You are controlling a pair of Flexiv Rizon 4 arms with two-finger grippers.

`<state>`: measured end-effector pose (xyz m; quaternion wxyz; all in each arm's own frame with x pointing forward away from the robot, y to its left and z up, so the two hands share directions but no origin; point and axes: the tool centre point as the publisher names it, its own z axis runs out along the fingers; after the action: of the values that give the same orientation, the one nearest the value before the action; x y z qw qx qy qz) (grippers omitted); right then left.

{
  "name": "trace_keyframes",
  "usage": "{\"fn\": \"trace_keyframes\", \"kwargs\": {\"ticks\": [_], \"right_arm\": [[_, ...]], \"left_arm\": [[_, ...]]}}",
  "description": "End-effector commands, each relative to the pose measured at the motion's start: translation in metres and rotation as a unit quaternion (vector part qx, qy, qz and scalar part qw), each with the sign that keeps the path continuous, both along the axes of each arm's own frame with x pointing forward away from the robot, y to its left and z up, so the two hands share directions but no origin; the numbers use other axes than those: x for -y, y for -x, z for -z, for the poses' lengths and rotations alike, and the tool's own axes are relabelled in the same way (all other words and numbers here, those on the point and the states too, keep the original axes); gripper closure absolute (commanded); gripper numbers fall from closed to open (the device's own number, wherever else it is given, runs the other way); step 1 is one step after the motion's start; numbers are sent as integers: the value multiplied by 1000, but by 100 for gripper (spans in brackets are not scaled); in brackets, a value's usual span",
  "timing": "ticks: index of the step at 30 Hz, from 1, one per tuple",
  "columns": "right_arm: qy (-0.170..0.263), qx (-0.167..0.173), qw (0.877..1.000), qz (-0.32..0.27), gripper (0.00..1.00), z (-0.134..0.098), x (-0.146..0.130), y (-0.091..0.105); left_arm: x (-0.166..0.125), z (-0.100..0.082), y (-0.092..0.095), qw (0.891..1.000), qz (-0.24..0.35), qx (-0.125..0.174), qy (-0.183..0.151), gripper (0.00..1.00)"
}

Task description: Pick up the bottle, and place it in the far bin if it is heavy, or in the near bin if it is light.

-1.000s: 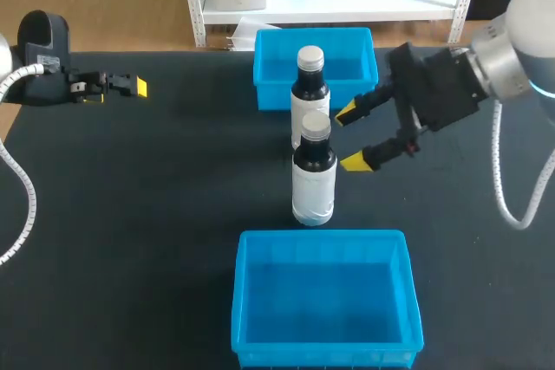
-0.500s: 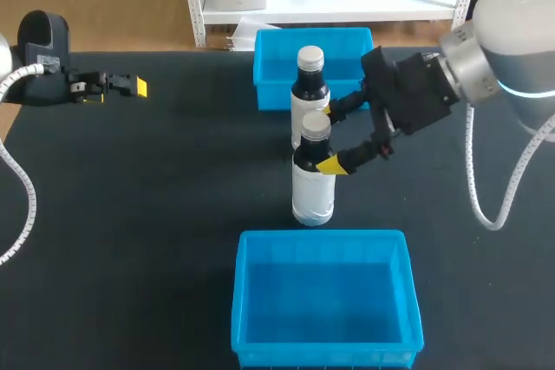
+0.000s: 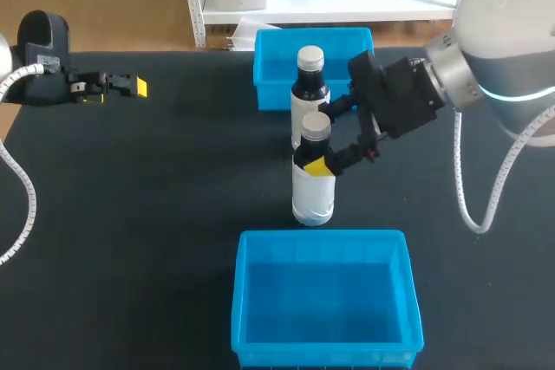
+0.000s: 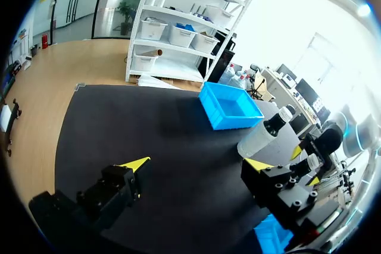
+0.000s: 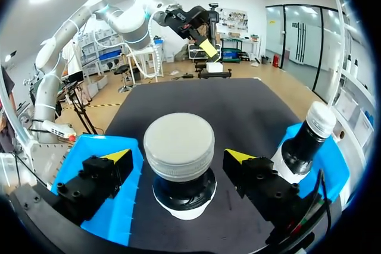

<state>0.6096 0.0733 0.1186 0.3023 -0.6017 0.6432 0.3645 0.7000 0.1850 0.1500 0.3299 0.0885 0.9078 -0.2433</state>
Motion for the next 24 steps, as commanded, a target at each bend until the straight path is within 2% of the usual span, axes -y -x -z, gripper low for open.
{"fn": "trace_keyframes", "kwargs": {"ticks": [1, 15, 24], "right_arm": [[-3, -1, 1000, 4, 0, 3, 0, -3], [-9, 0, 1000, 8, 0, 2, 0, -8], [-11, -1, 1000, 5, 16, 2, -2, -5]], "left_arm": [[0, 0, 0, 1000, 0, 0, 0, 0], [0, 0, 0, 1000, 0, 0, 0, 0], [0, 0, 0, 1000, 0, 0, 0, 0]]}}
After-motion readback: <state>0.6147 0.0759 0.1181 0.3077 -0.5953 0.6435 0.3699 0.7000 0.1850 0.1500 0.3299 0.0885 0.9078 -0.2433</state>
